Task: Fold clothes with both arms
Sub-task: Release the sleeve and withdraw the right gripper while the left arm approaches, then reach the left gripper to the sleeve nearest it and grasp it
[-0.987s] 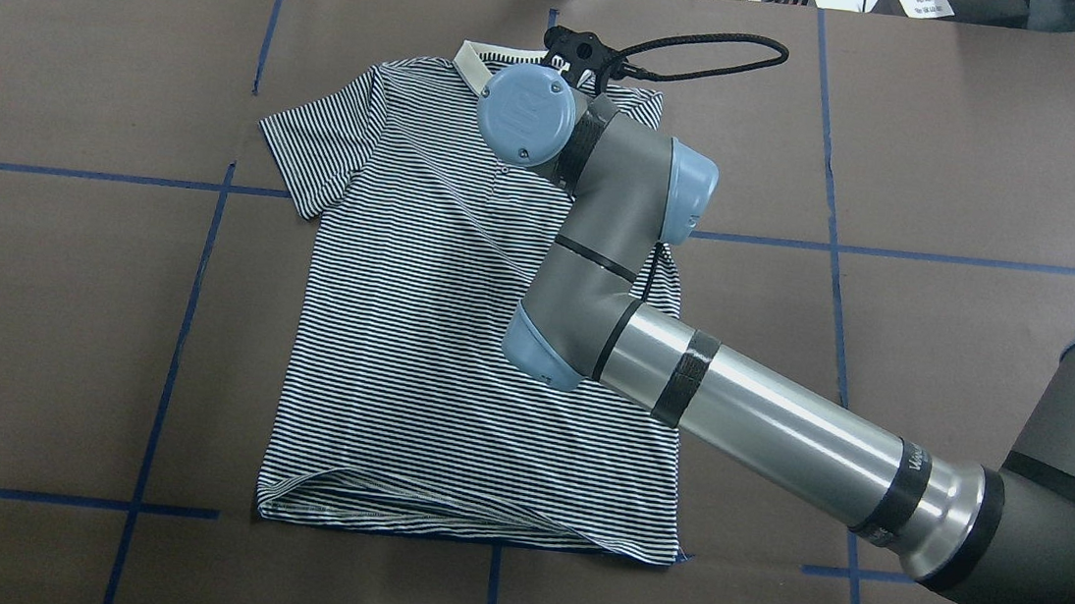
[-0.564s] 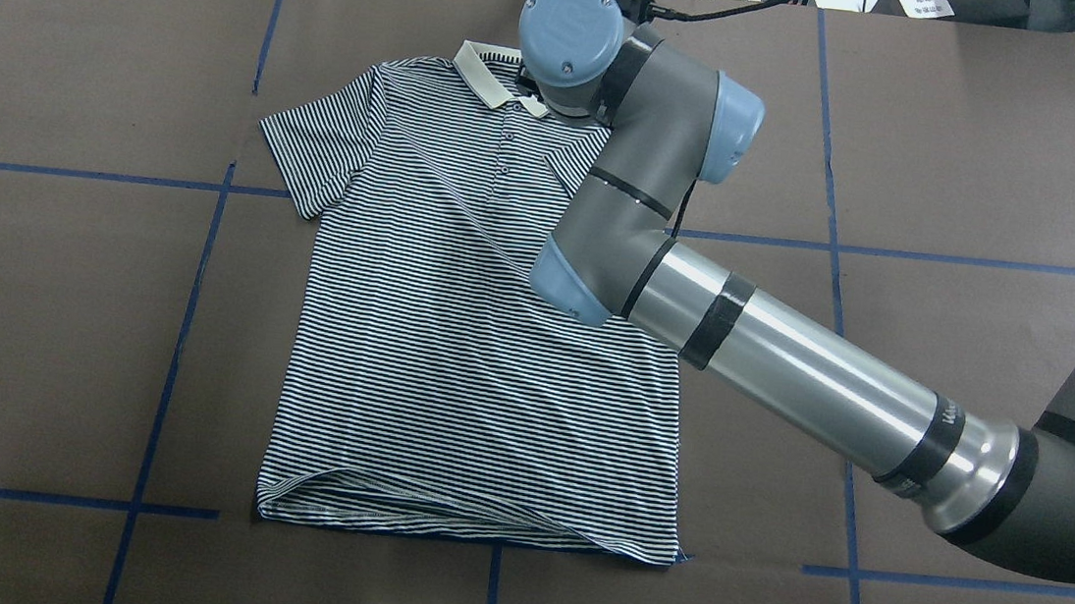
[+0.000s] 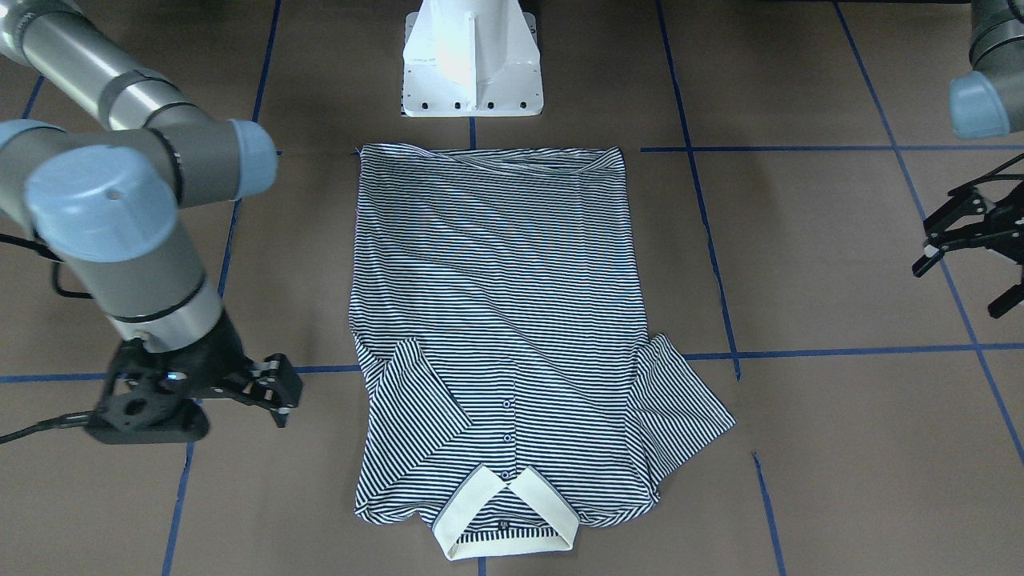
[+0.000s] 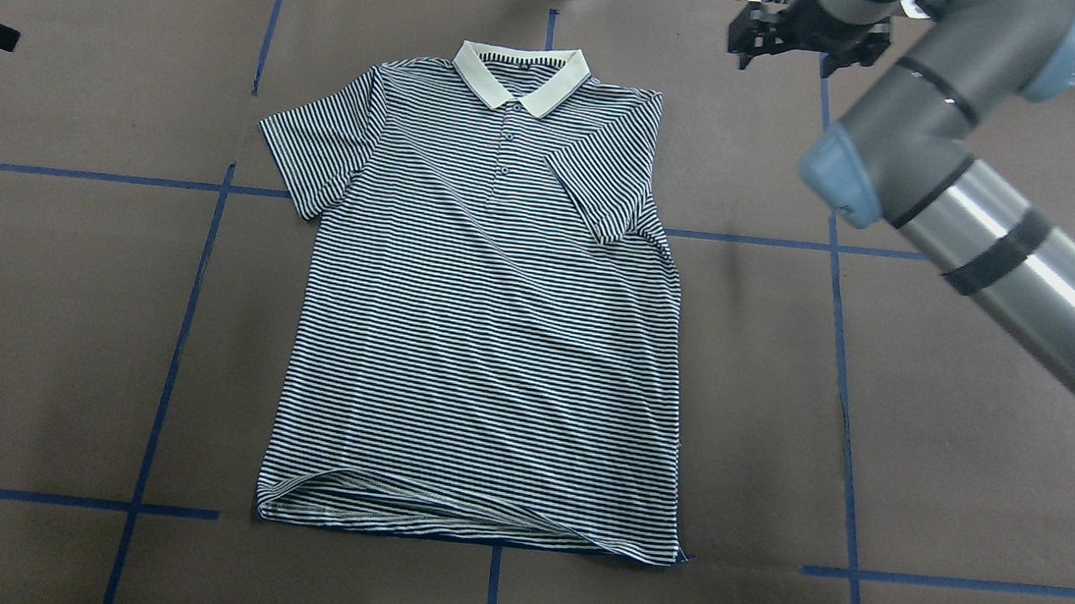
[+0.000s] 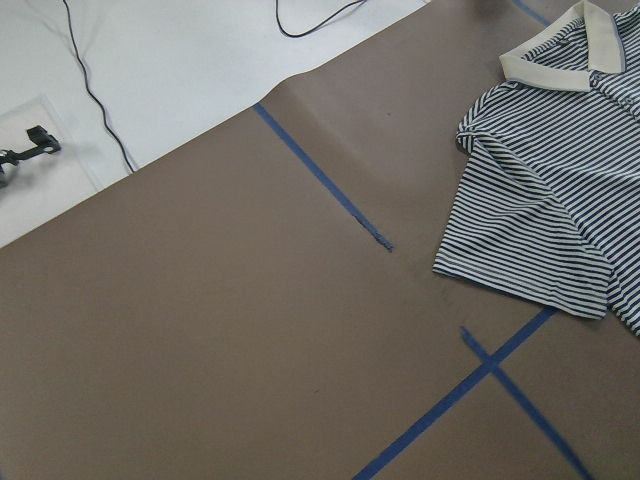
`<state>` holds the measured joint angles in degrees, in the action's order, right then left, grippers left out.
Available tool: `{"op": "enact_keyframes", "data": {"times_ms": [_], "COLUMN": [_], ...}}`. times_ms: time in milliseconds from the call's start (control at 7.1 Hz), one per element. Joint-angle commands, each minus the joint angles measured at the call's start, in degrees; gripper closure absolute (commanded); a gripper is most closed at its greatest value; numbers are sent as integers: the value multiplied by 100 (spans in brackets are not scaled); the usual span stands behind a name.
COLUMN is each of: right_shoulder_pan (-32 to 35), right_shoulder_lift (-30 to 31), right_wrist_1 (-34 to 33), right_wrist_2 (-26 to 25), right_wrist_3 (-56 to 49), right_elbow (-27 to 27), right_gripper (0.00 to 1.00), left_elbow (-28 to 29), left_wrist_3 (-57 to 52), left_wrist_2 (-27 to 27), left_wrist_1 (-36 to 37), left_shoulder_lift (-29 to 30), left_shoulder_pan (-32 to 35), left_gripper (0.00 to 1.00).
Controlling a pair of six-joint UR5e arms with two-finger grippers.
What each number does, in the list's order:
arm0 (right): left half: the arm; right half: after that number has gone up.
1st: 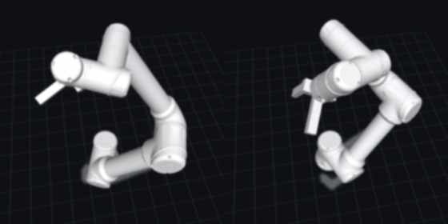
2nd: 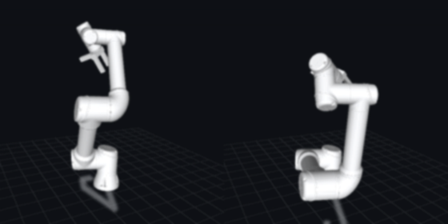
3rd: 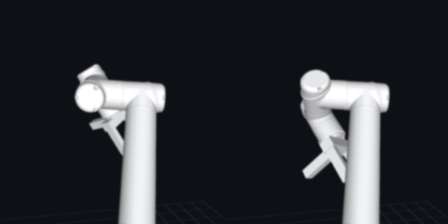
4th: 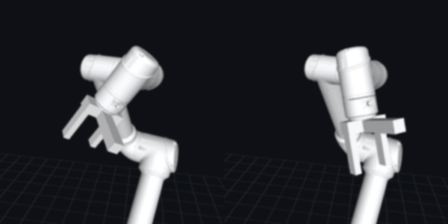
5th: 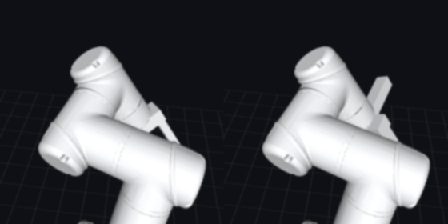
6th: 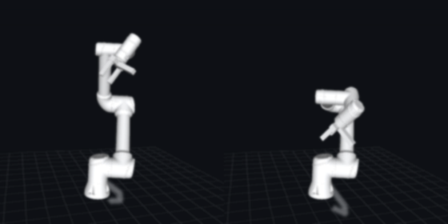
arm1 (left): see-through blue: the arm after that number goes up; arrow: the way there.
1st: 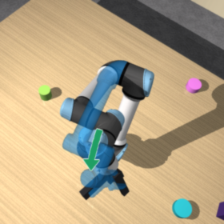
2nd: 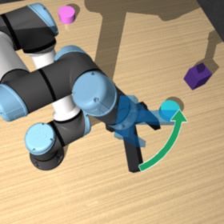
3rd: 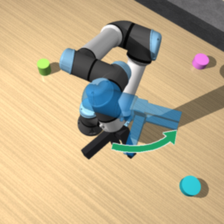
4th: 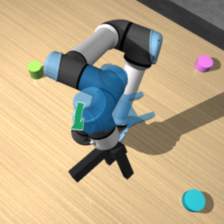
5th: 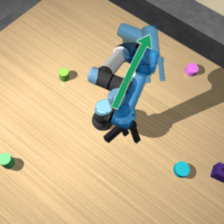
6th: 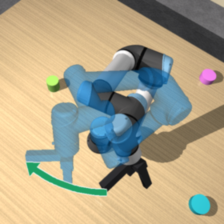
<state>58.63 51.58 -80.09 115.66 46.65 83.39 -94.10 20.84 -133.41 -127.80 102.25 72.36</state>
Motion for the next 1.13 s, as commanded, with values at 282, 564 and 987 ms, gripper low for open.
{"op": "enact_keyframes", "data": {"times_ms": [282, 564, 987], "right_shoulder_pan": [1634, 1634, 1634], "right_shoulder_lift": [1758, 1751, 1751], "right_wrist_1": [1118, 1118, 1118], "right_wrist_2": [1969, 1952, 1925], "right_wrist_3": [-1992, -1993, -1993], "right_elbow": [283, 266, 239], "right_gripper": [0, 0, 0], "left_elbow": [987, 1445, 2805], "left_wrist_3": [2842, 3652, 3866], "left_wrist_2": [2041, 2878, 3260], "left_wrist_1": [-52, -70, -1043], "left_shoulder_lift": [1180, 1533, 1981], "left_shoulder_pan": [-1502, -2065, -2305], "left_gripper": [35, 39, 40]}}
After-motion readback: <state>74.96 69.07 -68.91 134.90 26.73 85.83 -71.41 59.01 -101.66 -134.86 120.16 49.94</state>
